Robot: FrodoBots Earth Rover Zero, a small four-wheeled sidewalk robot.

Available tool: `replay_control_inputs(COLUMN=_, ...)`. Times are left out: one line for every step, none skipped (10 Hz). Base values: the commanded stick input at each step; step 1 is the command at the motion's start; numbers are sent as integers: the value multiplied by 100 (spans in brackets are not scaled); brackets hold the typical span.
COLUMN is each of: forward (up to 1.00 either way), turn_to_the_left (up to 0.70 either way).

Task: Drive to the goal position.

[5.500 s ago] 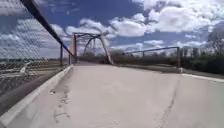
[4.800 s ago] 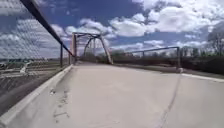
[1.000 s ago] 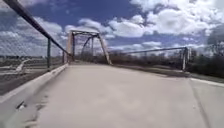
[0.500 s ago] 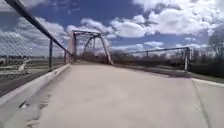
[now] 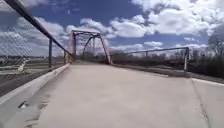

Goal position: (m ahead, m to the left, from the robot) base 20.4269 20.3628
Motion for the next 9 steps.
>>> replay_control_inputs(forward=0, turn_to_the_left=45)
replay_control_inputs(forward=0, turn_to_the_left=45)
replay_control_inputs(forward=0, turn_to_the_left=18)
replay_control_inputs(forward=0, turn_to_the_left=0)
replay_control_inputs(forward=0, turn_to_the_left=0)
replay_control_inputs(forward=0, turn_to_the_left=0)
replay_control_inputs(forward=0, turn_to_the_left=0)
replay_control_inputs(forward=0, turn_to_the_left=0)
replay_control_inputs(forward=0, turn_to_the_left=0)
